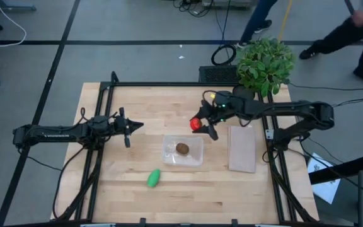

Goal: Pick and placing Produce into tupperware
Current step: Put the tomato into the transparent bin

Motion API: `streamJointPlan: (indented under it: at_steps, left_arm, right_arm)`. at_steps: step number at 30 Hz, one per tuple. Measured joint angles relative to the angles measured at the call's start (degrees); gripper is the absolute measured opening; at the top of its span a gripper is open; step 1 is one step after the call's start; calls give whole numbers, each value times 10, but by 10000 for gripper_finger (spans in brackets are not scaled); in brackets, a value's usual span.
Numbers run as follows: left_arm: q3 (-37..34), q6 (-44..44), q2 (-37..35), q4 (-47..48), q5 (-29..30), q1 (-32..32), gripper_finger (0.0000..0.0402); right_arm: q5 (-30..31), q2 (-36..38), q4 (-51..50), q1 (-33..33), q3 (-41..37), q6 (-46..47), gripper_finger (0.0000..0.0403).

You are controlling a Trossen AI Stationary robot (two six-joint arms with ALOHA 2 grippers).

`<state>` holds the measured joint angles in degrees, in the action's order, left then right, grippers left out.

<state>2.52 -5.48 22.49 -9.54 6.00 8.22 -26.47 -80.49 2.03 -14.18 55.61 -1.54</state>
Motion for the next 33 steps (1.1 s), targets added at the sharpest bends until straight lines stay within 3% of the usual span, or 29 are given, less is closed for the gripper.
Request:
streamJointPlan:
  at_steps: [11,27,33]
  left_arm:
    - [0,0,0,4,0,0,19]
    - [0,-3,0,5,0,0,19]
    - [0,-2,0,5,0,0,19]
  right_arm:
    - [3,-96,-105,34,104,-49,243]
    - [70,-152,-255,86,150,-161,243]
    - [84,-152,-263,91,154,-154,243]
